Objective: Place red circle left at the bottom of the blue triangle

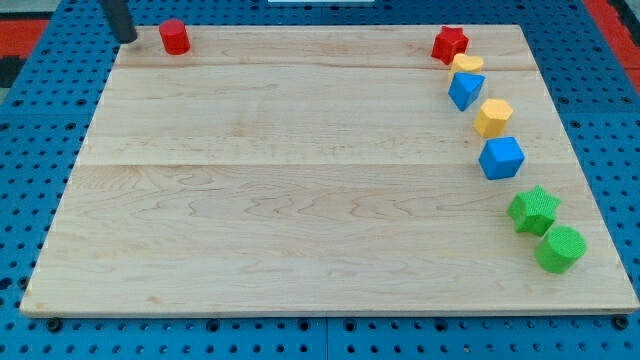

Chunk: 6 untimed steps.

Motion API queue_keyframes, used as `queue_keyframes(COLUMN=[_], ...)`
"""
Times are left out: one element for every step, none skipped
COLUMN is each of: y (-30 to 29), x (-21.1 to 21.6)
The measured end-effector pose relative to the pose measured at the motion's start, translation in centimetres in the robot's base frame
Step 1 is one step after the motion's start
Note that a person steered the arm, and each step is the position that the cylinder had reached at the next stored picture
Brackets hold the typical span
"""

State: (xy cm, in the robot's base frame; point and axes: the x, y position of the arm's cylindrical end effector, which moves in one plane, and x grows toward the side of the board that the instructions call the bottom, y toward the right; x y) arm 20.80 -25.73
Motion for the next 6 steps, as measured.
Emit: queue_keyframes(y=[11.3, 21.8, 28.3, 29.8, 26.0, 31.3], x=[0.2, 5.4, 10.6, 10.9, 9.0, 9.3])
